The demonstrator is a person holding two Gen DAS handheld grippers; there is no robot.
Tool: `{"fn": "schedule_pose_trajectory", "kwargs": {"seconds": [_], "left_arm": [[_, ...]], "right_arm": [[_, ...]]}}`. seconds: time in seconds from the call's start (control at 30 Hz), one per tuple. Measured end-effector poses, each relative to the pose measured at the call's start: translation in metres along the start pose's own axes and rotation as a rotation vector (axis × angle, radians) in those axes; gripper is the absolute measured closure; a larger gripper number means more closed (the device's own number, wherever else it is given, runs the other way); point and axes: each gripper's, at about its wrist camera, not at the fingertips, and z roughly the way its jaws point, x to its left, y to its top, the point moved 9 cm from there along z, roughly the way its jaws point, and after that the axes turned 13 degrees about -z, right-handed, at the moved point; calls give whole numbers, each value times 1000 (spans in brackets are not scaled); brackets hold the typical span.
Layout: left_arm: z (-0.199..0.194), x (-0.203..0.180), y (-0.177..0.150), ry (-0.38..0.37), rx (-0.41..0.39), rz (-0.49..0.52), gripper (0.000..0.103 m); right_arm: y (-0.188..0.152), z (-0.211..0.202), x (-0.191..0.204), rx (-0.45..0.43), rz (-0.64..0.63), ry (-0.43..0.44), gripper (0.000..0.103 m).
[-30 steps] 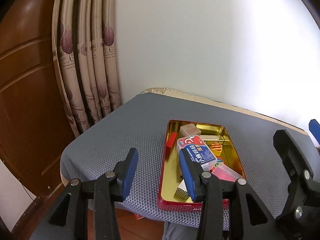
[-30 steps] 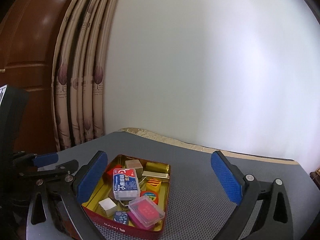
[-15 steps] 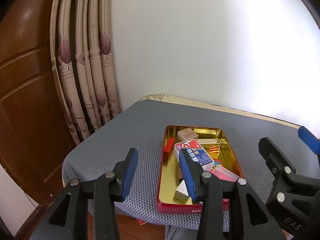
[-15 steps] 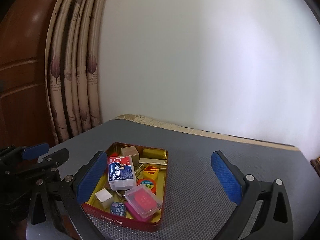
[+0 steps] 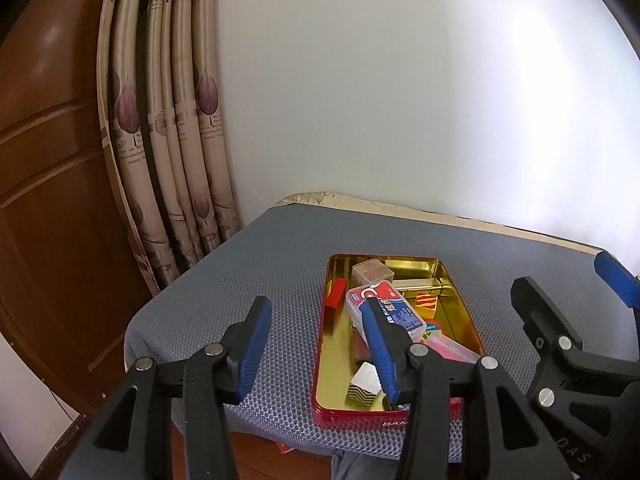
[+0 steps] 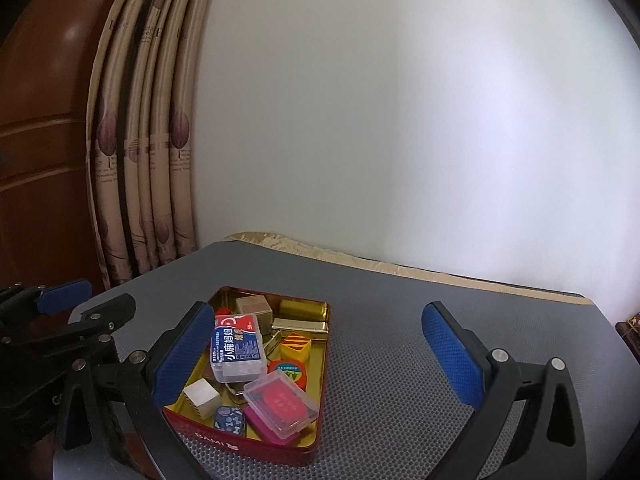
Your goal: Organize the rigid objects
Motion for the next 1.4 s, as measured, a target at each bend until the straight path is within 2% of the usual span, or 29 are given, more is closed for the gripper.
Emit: {"fn": "schedule_pose_trajectory", "kwargs": {"seconds": [0.7,0.8,1.4], "left_arm": [[0,2,-2,-15,15,-29,54],[1,4,-3,-6,20,-35,51],[1,4,-3,9,21,-31,50]], "right_arm": [[-1,-1,4,14,0,12,0],[-2,0,4,18,-4,17,0],[-1,-3,4,22,-5,23,0]]}}
